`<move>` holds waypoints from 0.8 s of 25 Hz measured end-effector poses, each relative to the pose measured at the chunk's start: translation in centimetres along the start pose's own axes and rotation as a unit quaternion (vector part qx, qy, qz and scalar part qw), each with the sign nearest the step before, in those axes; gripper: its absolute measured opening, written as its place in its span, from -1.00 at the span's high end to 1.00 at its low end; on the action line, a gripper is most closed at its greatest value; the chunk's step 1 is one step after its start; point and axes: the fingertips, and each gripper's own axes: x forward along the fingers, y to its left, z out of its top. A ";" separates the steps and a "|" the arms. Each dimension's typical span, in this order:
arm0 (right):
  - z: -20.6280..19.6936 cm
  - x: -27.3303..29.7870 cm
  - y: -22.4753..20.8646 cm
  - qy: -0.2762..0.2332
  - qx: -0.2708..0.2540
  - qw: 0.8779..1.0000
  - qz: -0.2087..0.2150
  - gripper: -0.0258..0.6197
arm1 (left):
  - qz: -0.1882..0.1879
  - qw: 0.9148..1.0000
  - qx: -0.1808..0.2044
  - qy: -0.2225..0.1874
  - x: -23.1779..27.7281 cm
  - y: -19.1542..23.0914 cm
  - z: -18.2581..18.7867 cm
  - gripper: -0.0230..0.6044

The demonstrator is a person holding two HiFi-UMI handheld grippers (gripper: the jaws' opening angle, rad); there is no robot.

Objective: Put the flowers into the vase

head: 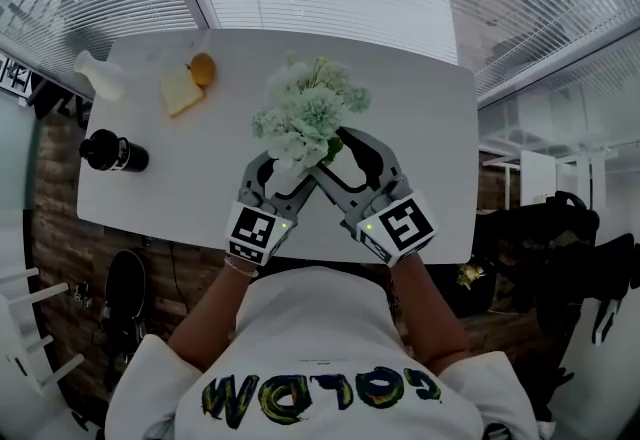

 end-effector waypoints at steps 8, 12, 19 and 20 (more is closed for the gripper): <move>0.8 -1.9 -0.4 -0.014 0.021 0.999 -0.020 0.09 | 0.002 1.000 0.001 0.006 -0.1 0.0 -0.6 0.02; 1.6 -3.0 -0.4 -0.021 0.022 0.999 -0.024 0.09 | 0.001 1.000 -0.002 0.008 -0.2 -0.3 -0.4 0.02; 2.7 -4.9 -1.0 -0.045 0.044 0.997 -0.040 0.22 | 0.014 1.000 -0.020 -0.014 -2.4 -0.4 1.5 0.02; 2.8 -5.1 -1.1 -0.044 0.042 0.997 -0.044 0.24 | 0.018 0.999 -0.021 -0.019 -2.9 -0.3 1.9 0.02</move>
